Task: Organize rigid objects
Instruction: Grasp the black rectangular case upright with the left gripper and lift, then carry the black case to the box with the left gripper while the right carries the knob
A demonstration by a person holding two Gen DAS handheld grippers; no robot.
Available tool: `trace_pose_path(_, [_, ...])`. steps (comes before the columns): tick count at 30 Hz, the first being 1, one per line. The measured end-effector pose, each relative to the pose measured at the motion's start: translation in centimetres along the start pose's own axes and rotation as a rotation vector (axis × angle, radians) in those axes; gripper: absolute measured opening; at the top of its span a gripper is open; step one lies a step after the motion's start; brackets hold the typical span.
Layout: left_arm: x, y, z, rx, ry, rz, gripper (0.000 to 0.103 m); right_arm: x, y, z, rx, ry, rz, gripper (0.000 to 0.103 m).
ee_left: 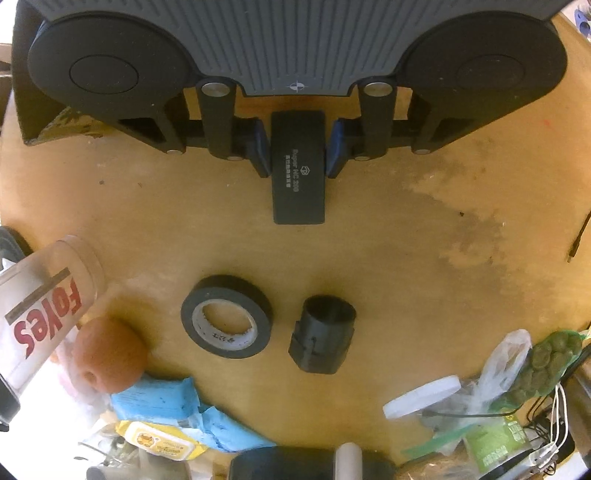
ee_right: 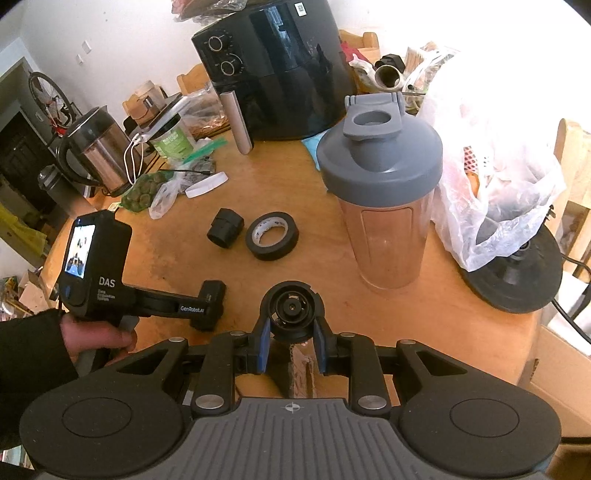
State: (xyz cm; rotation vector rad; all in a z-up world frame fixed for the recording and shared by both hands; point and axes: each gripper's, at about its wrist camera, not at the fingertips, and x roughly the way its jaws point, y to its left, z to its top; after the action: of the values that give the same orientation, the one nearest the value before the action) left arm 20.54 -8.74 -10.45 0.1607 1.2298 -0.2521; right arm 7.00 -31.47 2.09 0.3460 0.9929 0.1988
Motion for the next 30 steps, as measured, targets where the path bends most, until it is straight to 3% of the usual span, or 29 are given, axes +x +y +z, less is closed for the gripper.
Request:
trace_pose_path(15, [-4.0,1.7,-0.6,-0.063,-0.114,-0.002,0.031,0.2,0.3,0.0,-0.037,0.018,0.020,0.027])
trace_pose_path(30, [-10.7,1.7,-2.3,-0.096,-0.239,-0.038,0.031,0.2,0.9,-0.6,-0.071,0.038,0.041,0.027])
